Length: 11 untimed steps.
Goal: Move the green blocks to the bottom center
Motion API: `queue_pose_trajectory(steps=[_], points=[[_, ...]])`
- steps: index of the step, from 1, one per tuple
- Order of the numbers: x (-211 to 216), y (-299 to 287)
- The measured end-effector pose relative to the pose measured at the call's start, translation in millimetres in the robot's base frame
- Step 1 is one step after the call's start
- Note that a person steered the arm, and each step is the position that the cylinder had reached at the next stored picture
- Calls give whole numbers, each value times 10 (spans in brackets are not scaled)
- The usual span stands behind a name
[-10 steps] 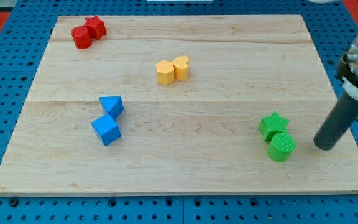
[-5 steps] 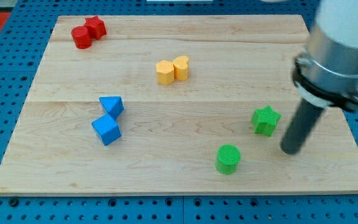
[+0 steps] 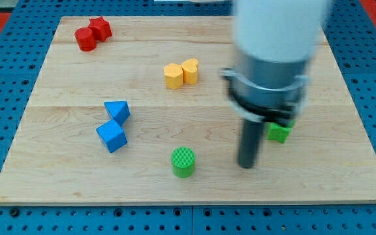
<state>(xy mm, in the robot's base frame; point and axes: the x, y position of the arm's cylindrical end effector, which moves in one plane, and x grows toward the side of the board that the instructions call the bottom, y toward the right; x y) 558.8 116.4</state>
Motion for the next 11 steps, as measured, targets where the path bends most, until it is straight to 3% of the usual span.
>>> queue_pose_trajectory(steps=[1,2,3,4,6,7,8,11], points=[[-68,908],[-624,1088],[-907,115],[-398,-657],[-614,350],[-261,602],[1,326],[66,-699]])
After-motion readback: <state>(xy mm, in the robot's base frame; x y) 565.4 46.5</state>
